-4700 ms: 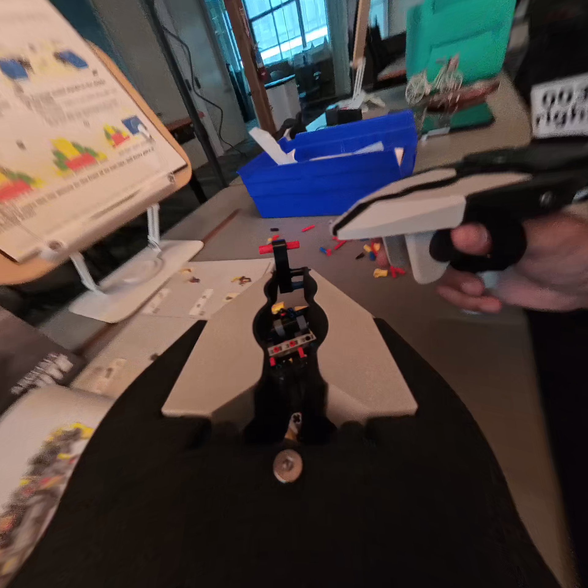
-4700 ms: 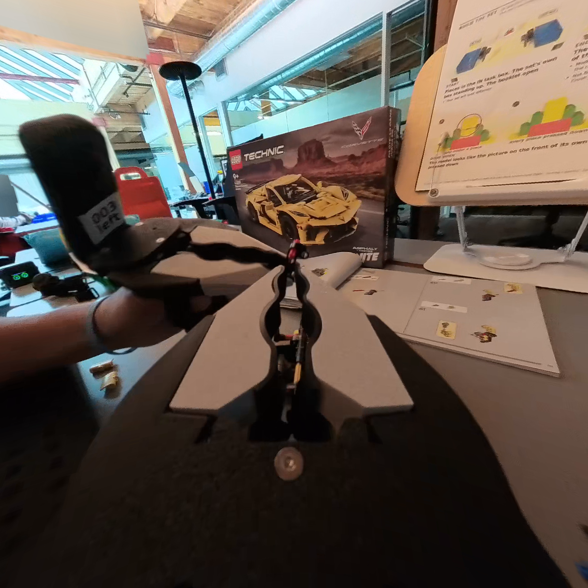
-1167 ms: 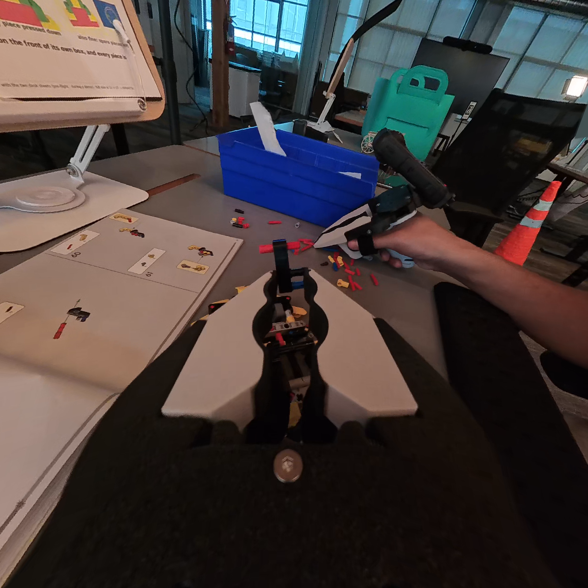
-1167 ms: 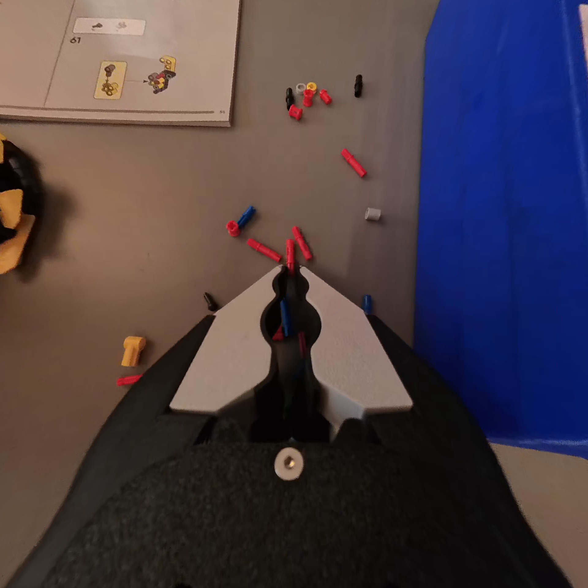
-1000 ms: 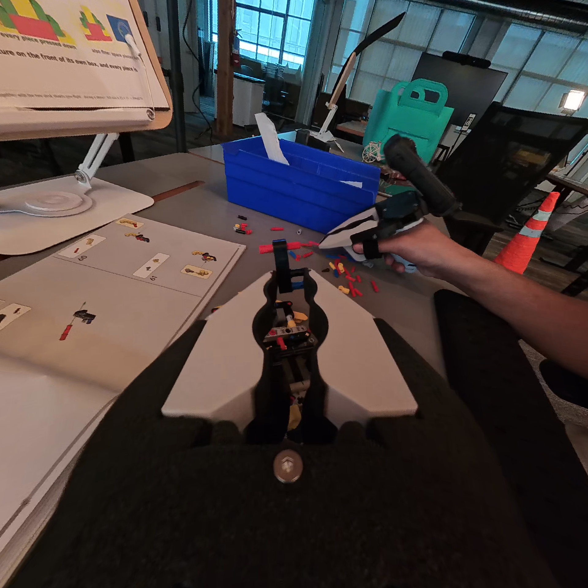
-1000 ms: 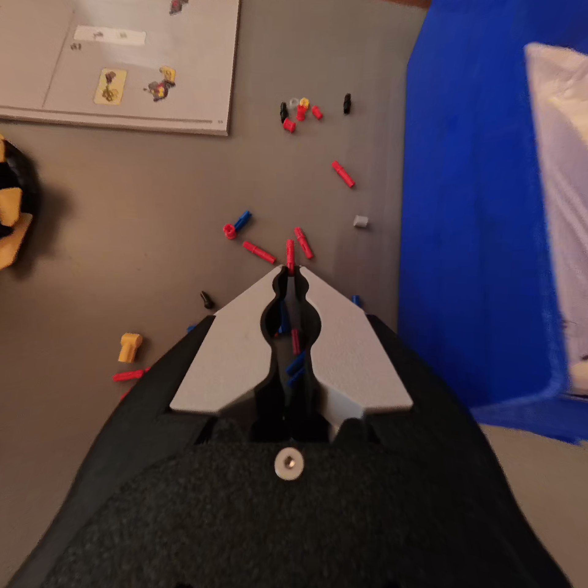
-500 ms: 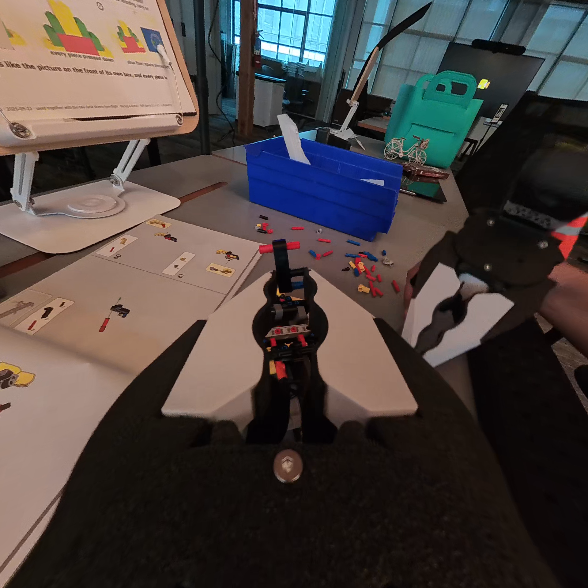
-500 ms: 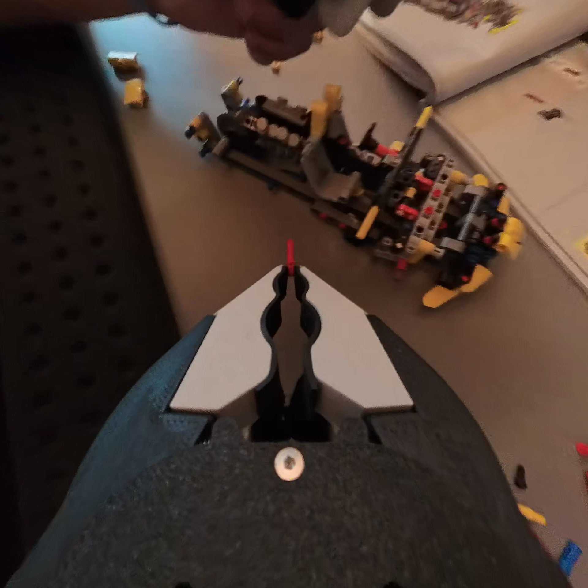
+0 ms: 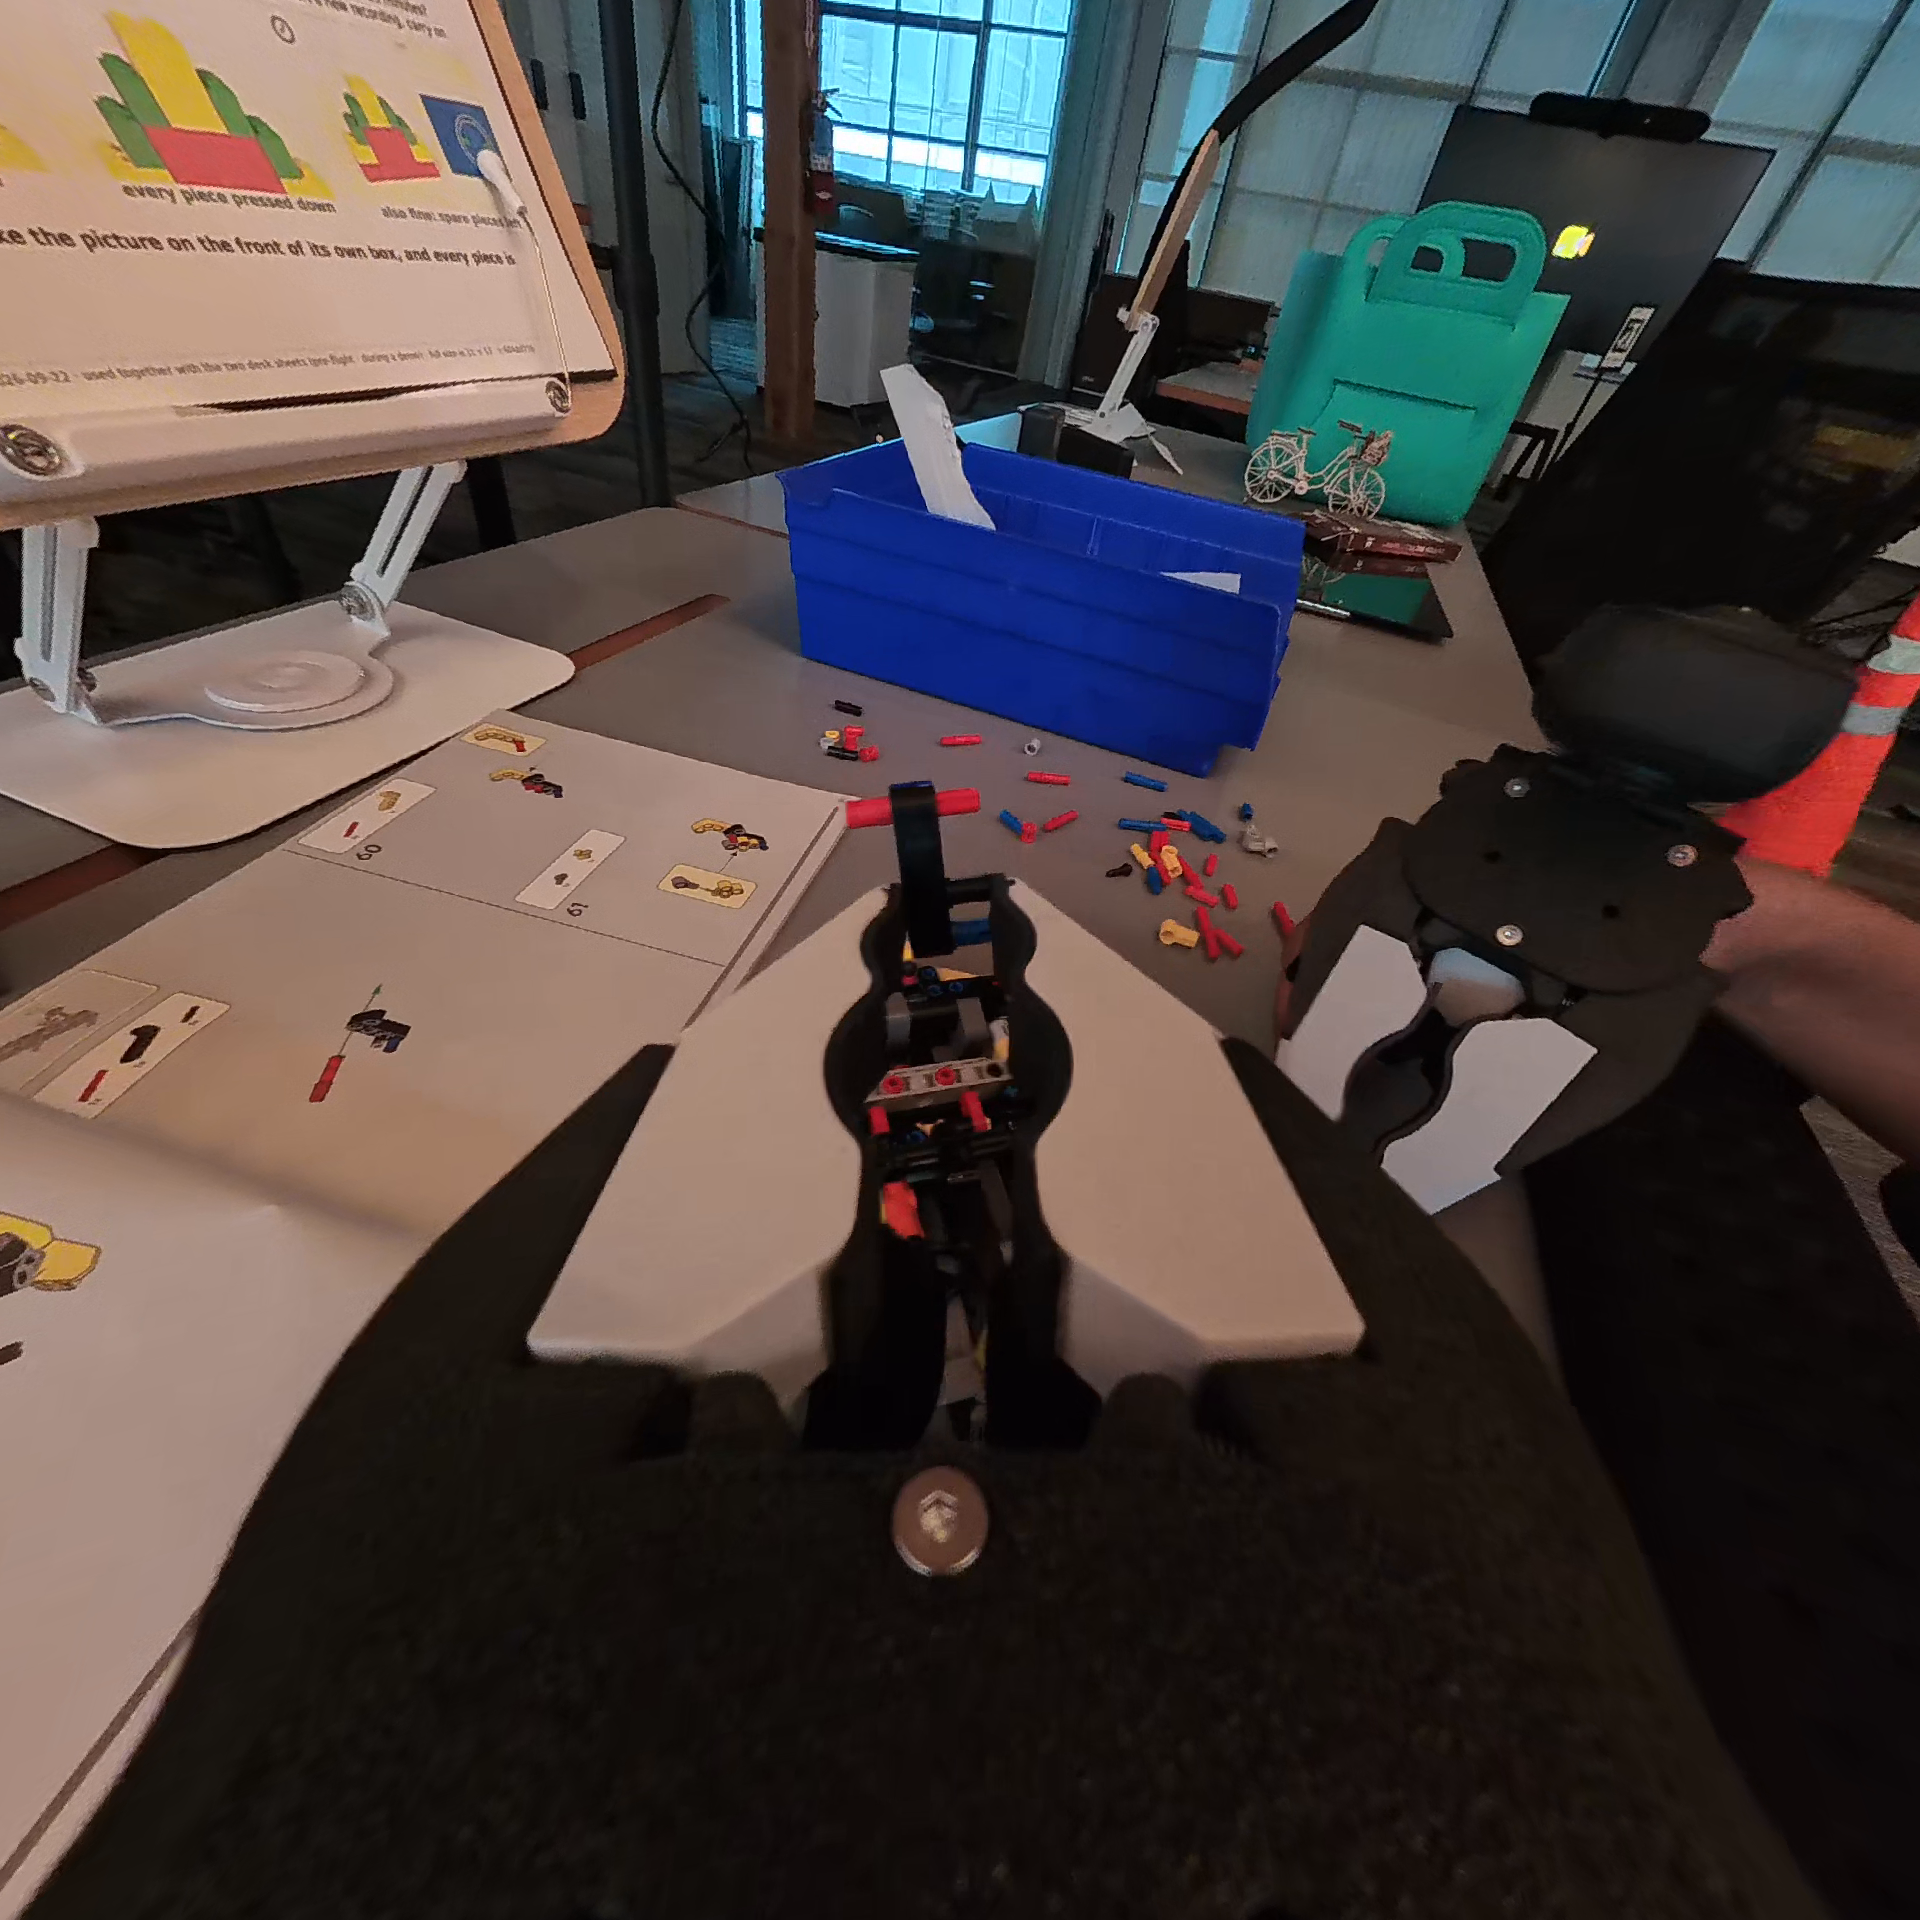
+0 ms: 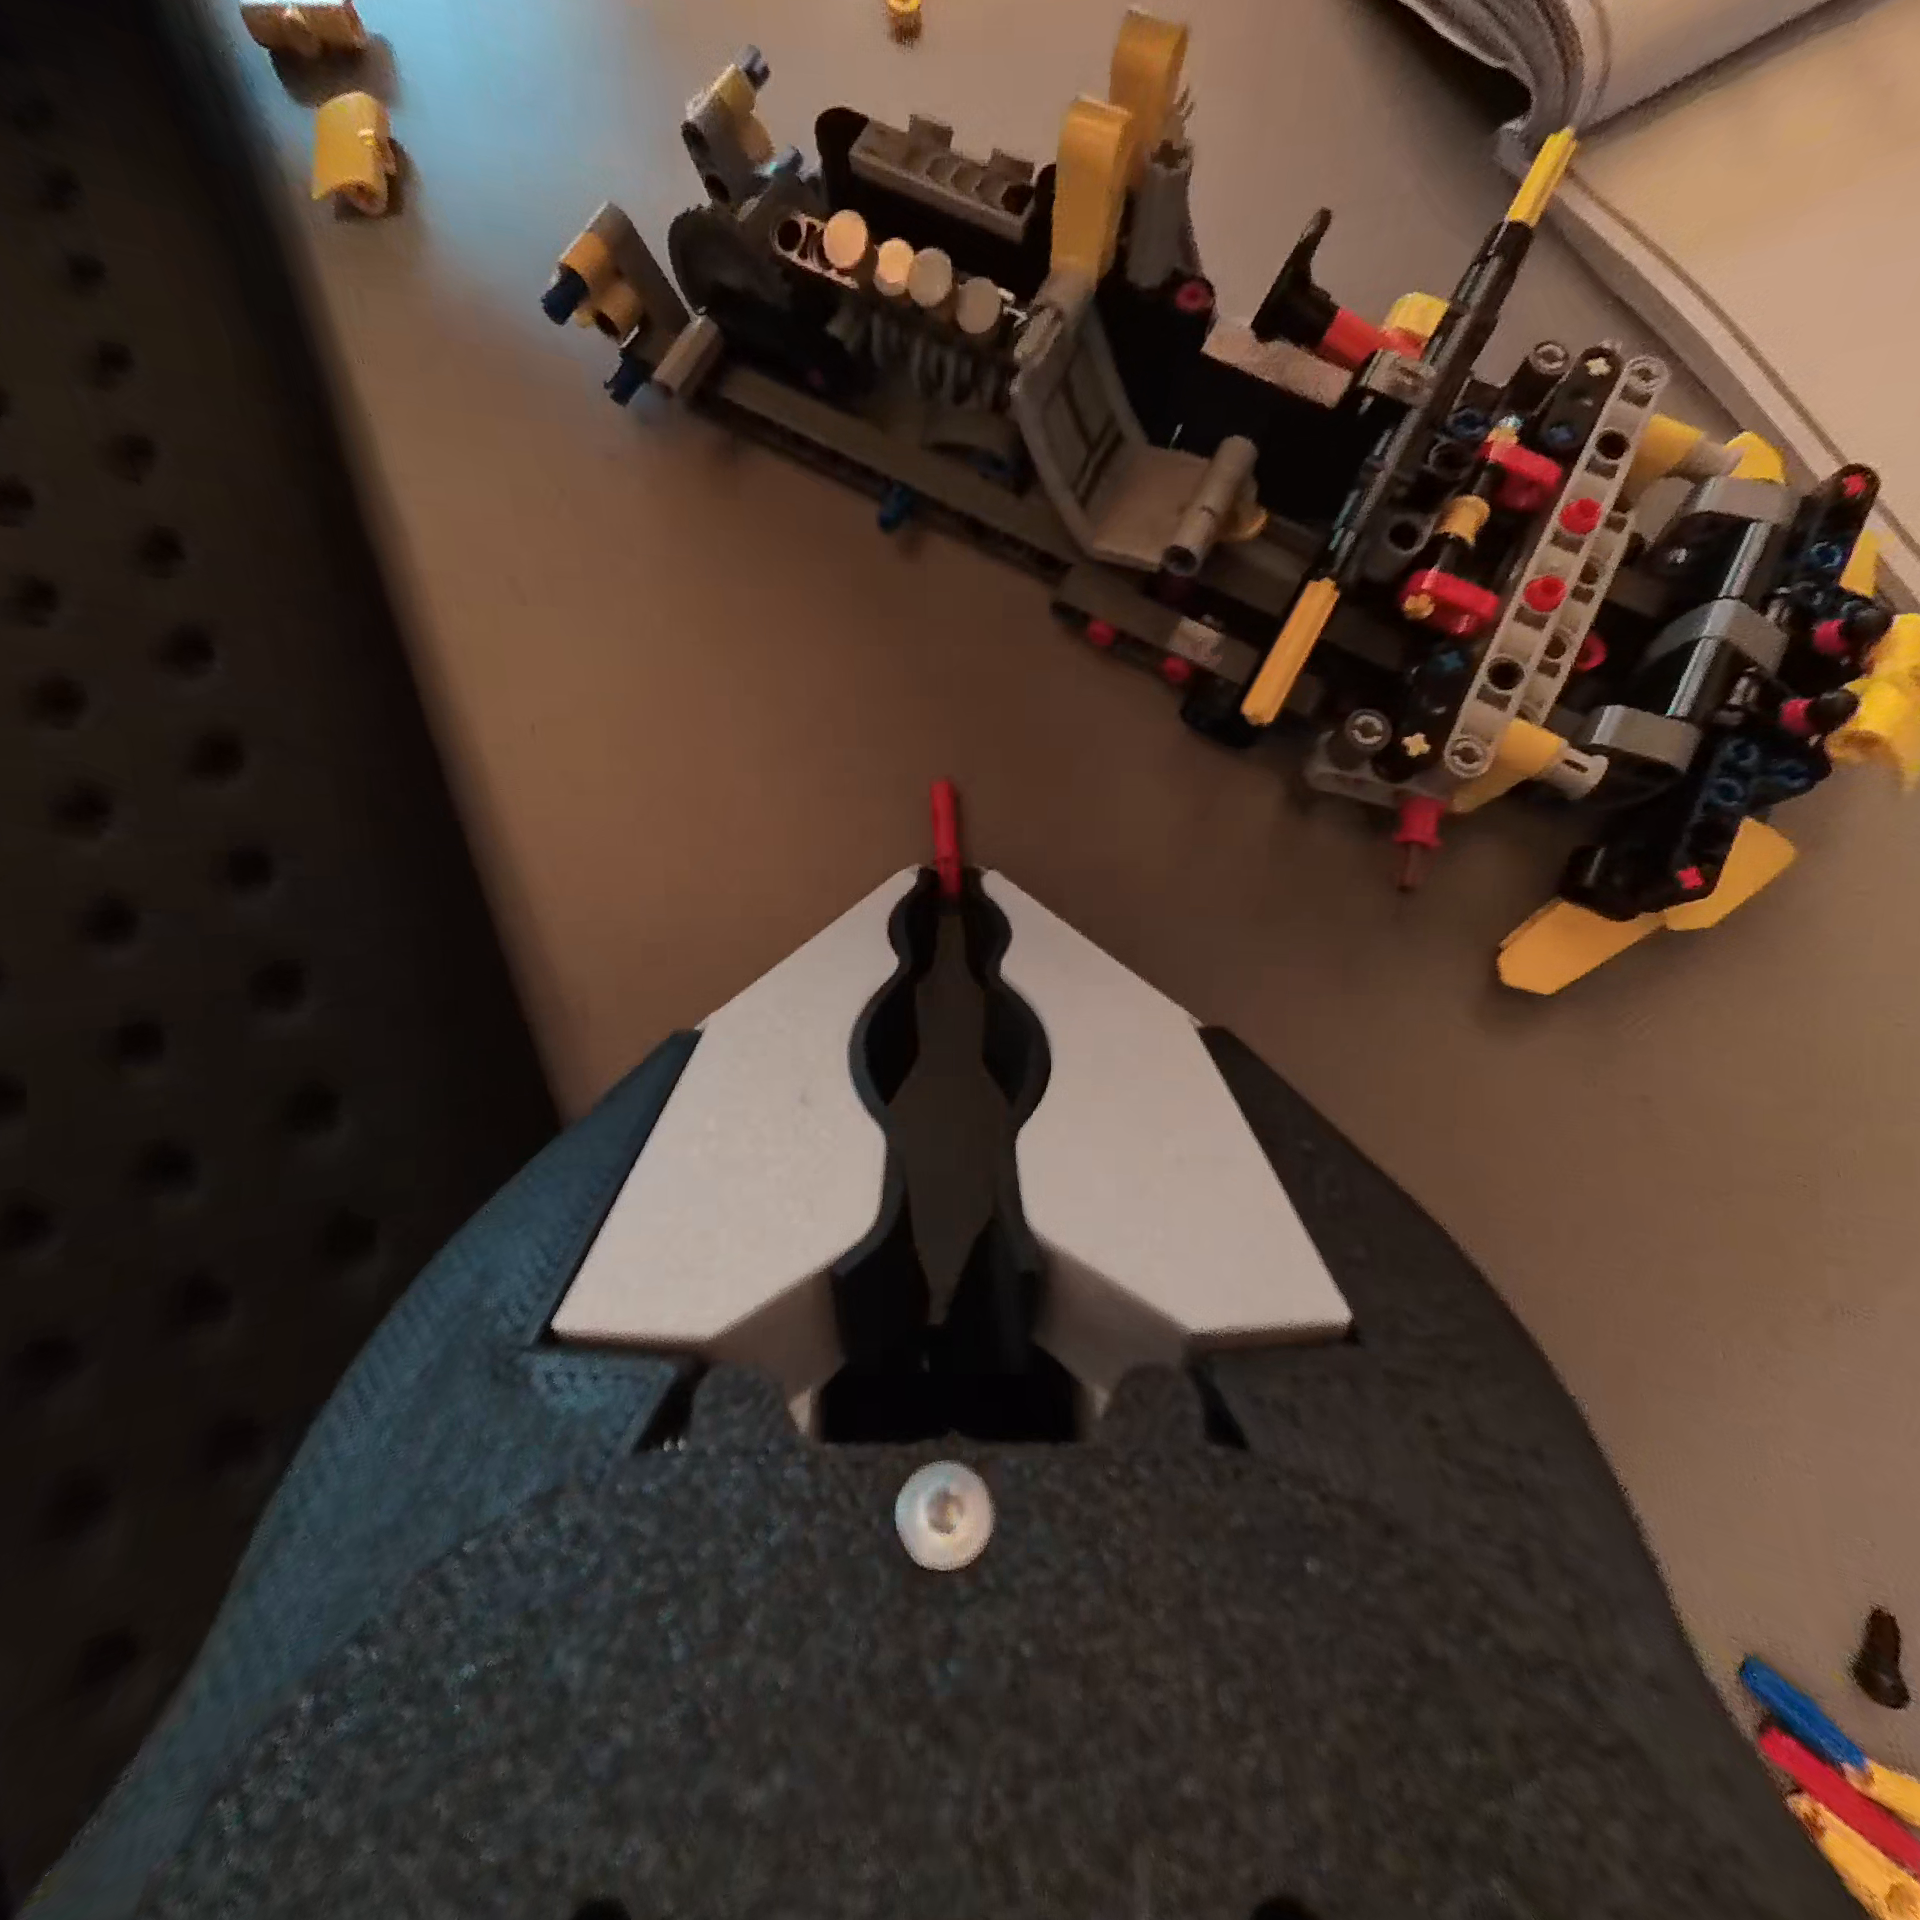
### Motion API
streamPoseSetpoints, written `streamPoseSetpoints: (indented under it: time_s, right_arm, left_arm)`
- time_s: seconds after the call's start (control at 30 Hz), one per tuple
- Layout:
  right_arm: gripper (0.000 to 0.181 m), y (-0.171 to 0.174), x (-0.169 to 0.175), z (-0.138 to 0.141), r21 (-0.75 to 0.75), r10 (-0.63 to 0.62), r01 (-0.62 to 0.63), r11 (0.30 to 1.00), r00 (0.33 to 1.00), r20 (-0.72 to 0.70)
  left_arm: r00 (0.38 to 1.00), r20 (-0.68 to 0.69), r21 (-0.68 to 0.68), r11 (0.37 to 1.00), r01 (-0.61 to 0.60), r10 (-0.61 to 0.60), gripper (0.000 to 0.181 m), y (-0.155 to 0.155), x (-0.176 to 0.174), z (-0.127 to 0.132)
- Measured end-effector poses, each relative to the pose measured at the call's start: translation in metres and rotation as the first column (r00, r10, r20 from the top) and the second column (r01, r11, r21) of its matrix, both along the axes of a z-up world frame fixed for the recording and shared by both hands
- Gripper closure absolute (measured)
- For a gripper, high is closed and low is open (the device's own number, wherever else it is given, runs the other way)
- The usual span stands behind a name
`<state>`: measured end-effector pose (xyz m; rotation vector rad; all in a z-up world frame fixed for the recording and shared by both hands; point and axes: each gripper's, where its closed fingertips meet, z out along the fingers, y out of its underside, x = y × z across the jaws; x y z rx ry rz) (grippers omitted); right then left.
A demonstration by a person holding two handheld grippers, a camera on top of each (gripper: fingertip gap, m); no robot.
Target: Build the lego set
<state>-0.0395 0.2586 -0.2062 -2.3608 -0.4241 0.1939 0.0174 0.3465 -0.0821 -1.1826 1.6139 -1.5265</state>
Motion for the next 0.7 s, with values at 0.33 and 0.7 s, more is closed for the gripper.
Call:
streamPoseSetpoints:
  time_s: [0.33,0.7]
  right_arm:
    - [0.15,-0.001,0.03,0.132,0.433,-0.036,0.21,0.877,0.926,-0.375]
    - [0.173,-0.001,0.002,0.168,0.612,0.131,0.151,0.776,0.911,-0.392]
  left_arm:
    - [0.938,0.027,-0.049,0.937,0.346,-0.345,0.164,-0.072,-0.034,0.018]
    - [0.856,0.109,-0.11,0.85,0.515,-0.505,0.164,-0.105,-0.06,0.036]
